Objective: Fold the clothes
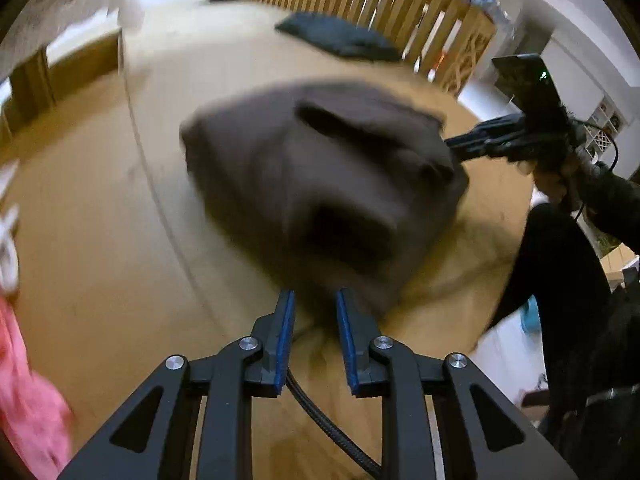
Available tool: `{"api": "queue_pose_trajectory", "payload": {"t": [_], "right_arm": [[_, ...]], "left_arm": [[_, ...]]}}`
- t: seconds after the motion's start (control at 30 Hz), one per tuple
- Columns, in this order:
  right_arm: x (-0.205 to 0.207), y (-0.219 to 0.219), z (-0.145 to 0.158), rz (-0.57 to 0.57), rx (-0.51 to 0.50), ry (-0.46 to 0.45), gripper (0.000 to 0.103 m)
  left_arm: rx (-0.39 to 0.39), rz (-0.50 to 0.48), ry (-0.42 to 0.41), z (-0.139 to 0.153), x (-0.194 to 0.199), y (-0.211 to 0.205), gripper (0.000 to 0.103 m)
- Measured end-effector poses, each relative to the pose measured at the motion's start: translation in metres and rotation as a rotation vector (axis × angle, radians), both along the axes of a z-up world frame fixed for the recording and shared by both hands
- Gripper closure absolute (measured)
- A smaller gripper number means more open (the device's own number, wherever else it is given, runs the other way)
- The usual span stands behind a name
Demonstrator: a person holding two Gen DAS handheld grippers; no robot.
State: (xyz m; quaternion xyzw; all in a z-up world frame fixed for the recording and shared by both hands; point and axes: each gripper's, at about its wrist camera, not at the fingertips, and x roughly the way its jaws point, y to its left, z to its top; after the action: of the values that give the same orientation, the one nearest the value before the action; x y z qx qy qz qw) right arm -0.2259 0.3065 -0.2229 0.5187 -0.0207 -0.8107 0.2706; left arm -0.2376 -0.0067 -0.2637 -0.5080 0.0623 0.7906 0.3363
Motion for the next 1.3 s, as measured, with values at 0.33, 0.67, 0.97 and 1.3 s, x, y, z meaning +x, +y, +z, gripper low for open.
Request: {"api": "queue_pose_trajectory", "payload": {"t": [0.33,0.67,0.97,1.3], "right_arm": [[-0.066,-0.036,0.033,-0.030,-0.140,0.019,0.064],[-0.055,-0.038,-0.006,0.027,-0.035,-0.054,0.064],[-0.075,-0.031,0.025,-0.049,-0.277,-0.074,0.064],[-0.024,-0.146,-0.024,0.268,0.030,-0.062,0.065]], "left_arm": [[0.161,0.087,0.156,0.060,-0.072,0.024,0.079],[0.123,0.098,-0.017,-0.003,-0.070,0.035,0.078],[0.181,0.279,0.014,0.018,-0.123,-0.020,0.077],[0.050,0.230,0.025,-0.004,-0.137,-0.038,0.079]]}}
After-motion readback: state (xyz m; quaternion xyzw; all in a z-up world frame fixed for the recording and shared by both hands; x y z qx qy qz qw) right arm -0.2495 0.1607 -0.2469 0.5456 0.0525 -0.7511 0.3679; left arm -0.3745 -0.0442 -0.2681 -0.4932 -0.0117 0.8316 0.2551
